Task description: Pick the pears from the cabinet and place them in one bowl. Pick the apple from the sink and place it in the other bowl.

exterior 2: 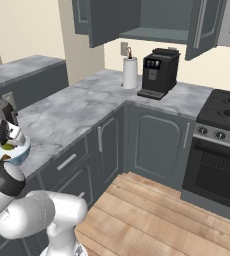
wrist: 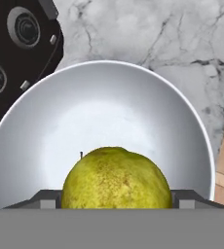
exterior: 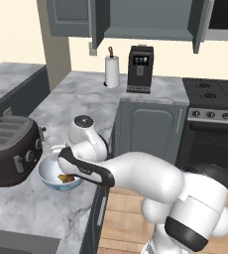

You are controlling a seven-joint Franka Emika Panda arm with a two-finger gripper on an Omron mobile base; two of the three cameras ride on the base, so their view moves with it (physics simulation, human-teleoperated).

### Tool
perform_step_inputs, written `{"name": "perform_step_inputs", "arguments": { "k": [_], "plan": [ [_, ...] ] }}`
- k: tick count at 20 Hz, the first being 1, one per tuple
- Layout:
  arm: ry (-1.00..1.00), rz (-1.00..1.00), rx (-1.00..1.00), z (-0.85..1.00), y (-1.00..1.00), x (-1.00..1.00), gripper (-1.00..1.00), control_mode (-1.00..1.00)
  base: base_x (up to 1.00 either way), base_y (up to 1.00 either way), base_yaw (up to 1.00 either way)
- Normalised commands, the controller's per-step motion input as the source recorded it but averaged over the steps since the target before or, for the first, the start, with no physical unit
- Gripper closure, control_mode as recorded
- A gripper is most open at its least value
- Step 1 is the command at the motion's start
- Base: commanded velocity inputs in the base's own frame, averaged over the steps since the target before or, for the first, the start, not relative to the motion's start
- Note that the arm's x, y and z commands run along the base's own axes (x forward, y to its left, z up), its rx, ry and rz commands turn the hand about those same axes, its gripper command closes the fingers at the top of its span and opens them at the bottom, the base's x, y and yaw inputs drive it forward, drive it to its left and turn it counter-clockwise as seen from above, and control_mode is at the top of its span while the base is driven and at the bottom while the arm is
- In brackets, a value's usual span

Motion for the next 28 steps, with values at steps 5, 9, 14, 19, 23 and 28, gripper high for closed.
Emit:
{"name": "perform_step_inputs", "arguments": {
  "k": [5,9,14,19,23,28],
  "plan": [
    [0.06,-0.01,0.00,-0.15,0.08,0.14,1.00,-1.00,0.00,0.00,0.00],
    [0.02,-0.01,-0.03,-0.15,0.10,0.14,1.00,-1.00,0.00,0.00,0.00],
    [0.02,-0.02,-0.05,-0.14,0.10,0.11,1.00,-1.00,0.00,0.00,0.00],
    [0.02,-0.01,-0.05,-0.12,0.09,0.11,1.00,-1.00,0.00,0.00,0.00],
    [0.03,0.00,-0.04,-0.11,0.06,0.07,1.00,-1.00,0.00,0.00,0.00],
    [0.01,-0.02,-0.03,-0.10,0.01,0.04,1.00,-1.00,0.00,0.00,0.00]
  ]
}}
